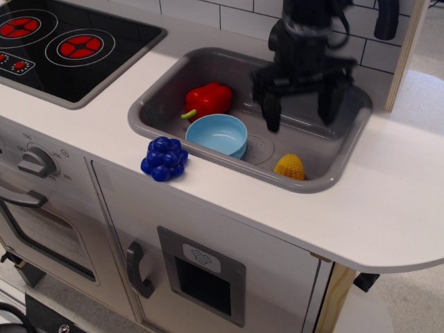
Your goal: Take corn out of bowl sink
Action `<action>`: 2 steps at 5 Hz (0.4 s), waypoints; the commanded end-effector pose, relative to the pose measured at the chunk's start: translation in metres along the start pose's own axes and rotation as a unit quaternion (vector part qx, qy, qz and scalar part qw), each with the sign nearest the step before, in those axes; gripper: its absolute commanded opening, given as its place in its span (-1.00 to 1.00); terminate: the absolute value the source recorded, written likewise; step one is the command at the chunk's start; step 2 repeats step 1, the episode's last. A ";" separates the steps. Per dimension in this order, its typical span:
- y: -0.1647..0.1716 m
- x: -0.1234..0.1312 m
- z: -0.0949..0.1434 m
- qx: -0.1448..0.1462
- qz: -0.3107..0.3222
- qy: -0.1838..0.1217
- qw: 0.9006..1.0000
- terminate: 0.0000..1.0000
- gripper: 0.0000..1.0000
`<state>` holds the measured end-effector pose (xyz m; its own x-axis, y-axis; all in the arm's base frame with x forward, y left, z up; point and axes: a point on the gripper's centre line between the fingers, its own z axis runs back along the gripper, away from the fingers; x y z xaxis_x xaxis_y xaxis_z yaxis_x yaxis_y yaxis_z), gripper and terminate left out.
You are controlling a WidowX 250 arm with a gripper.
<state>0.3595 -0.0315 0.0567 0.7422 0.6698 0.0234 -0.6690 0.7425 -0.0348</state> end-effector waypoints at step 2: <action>-0.005 0.010 0.028 -0.031 0.001 -0.028 0.999 1.00 1.00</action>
